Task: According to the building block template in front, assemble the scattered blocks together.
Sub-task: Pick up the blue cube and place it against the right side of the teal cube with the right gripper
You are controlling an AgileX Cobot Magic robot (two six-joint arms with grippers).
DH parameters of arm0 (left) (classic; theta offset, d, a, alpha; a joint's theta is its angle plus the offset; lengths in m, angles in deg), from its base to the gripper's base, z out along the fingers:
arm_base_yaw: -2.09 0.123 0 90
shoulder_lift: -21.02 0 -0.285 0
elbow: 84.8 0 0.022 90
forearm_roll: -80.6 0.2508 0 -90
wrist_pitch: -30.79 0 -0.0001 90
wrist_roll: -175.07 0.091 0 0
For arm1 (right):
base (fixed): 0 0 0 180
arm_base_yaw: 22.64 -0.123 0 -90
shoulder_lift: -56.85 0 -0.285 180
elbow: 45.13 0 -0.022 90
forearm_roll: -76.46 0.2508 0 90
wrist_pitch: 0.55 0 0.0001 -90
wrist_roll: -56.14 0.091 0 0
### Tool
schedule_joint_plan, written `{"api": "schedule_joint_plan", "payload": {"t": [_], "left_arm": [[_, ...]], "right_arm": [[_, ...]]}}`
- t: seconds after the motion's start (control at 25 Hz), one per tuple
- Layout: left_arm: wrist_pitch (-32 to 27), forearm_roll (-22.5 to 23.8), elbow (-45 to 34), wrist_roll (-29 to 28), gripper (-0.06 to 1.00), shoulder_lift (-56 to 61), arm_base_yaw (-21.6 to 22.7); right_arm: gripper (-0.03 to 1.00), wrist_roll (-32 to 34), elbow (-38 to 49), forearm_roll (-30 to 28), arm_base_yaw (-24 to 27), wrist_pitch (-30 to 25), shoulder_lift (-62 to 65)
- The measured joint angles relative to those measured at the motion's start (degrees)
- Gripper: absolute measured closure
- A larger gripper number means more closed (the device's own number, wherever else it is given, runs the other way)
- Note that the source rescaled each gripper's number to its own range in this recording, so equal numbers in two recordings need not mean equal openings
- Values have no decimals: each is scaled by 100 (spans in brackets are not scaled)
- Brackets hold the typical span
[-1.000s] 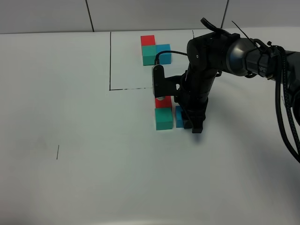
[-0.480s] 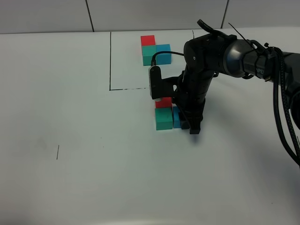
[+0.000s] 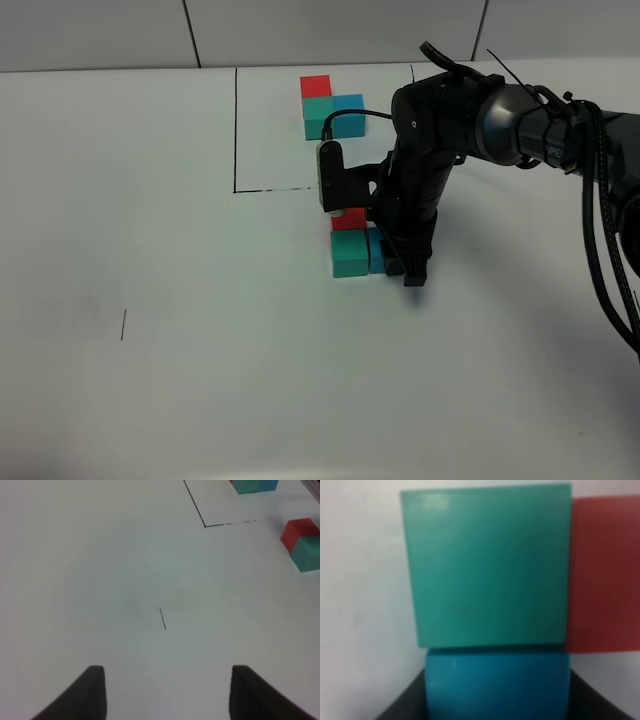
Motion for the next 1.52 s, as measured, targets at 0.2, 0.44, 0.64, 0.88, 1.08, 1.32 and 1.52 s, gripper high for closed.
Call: {"api": "schedule_joint_plan", "payload": {"t": [0.2,0.44,0.64,0.88,1.08,1.32,1.52], "left_arm": [[0,0,0,0,73,0,0],[0,0,0,0,73,0,0],[0,0,0,0,73,0,0],[0,0,0,0,73,0,0],[0,0,0,0,73,0,0],[0,0,0,0,73,0,0],[0,0,0,0,73,0,0]], "right_arm": [[96,0,0,41,-6,12,0],[96,0,0,53,-11,16,0],[96,0,0,53,-11,16,0],[96,0,0,48,-11,16,0],[96,0,0,48,-11,16,0],[96,0,0,48,-11,16,0],[92,0,0,48,-11,26,-5]]}}
